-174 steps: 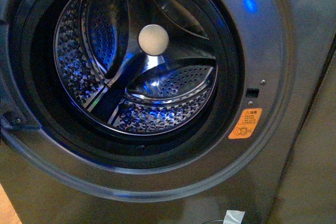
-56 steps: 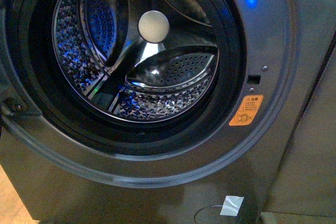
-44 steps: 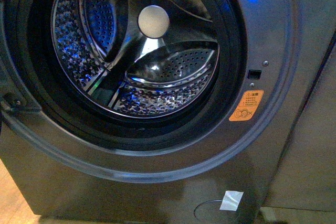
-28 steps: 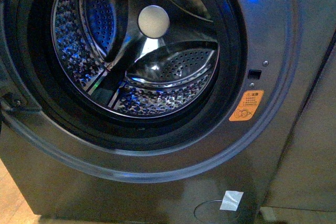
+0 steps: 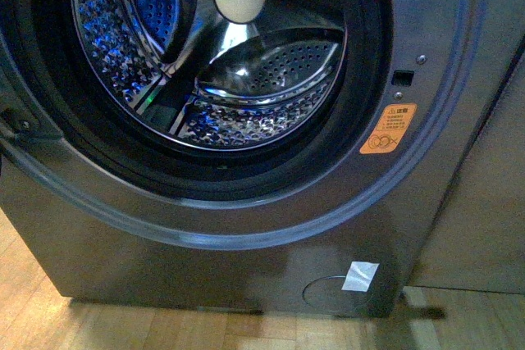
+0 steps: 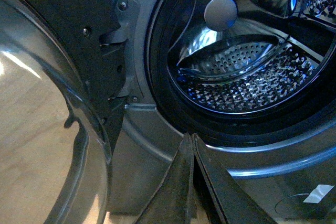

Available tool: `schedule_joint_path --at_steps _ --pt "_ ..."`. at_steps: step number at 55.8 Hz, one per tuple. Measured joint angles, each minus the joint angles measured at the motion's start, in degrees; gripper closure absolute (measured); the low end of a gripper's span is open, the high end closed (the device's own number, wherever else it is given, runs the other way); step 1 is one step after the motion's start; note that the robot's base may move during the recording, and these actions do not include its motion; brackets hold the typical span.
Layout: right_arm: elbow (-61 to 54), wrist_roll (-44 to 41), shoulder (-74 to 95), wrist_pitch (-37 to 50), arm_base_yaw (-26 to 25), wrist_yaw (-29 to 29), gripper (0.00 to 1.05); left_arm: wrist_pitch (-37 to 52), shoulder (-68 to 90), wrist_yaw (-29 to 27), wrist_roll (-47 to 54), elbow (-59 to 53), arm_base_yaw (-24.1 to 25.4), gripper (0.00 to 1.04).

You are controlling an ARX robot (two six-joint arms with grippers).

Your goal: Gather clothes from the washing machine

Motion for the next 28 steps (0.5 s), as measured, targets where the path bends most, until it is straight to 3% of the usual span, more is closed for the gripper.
schedule_joint_path --at_steps 5,28 --pt "0.0 0.0 0.0 0.0 0.0 0.0 1.02 -8.0 -6.9 0.0 0.0 0.0 0.0 1.01" --pt "0.0 0.0 0.0 0.0 0.0 0.0 1.02 -9.0 -9.2 0.0 0.1 0.0 0.0 1.01"
